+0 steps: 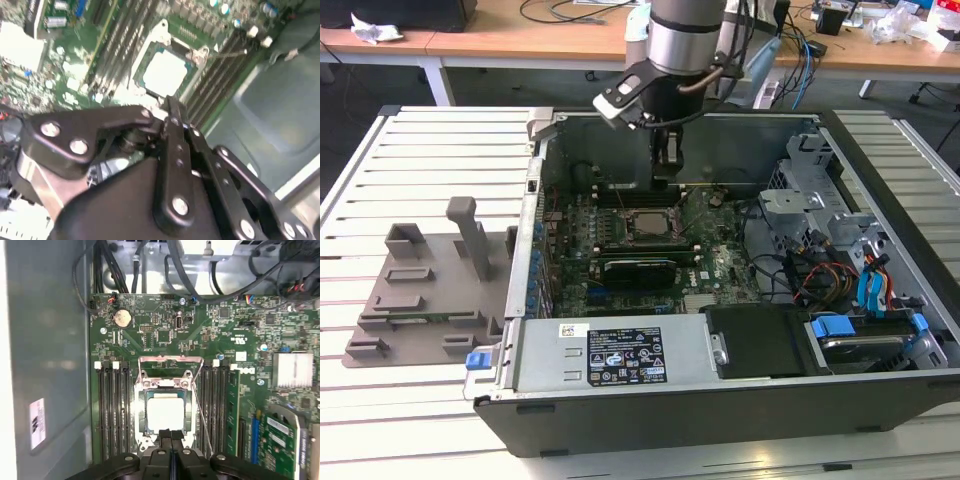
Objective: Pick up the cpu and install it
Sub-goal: 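Place the cpu into insertion slot, then close the cpu cover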
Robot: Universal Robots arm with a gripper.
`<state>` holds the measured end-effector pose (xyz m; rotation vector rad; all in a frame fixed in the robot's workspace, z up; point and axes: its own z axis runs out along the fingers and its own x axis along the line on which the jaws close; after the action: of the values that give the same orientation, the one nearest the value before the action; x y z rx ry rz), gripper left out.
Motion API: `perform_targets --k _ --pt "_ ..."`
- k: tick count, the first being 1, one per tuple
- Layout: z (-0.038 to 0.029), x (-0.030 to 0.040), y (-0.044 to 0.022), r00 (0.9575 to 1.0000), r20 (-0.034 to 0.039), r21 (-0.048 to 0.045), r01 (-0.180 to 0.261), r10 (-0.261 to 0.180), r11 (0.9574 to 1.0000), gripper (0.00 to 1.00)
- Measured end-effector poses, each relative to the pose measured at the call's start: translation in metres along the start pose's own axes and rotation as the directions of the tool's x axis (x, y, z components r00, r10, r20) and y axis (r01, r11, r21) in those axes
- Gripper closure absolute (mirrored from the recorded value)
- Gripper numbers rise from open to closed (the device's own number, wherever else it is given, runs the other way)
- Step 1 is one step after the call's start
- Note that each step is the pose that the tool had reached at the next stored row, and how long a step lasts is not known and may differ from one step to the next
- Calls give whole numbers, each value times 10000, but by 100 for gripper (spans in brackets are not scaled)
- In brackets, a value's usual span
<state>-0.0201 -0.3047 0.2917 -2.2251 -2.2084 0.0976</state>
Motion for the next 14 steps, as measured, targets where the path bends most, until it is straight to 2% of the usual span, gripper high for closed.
perform_targets --k 1,4,5,7,9,10,11,14 --pt "-59 -2 -2 10000 -3 -1 1 -1 10000 89" --pt "-62 -2 74 10000 -3 1 7 -7 10000 89" --pt "-62 0 203 10000 -2 20 38 -38 10000 89" --pt "-47 2 419 10000 2 84 97 -97 9999 89" --pt "13 6 677 9999 14 166 112 -112 9998 89" --pt "58 9 770 9999 16 188 117 -118 9998 89" --pt "94 11 821 9999 18 194 139 -139 9997 89" --pt "158 15 879 9995 27 189 302 -303 9994 89"
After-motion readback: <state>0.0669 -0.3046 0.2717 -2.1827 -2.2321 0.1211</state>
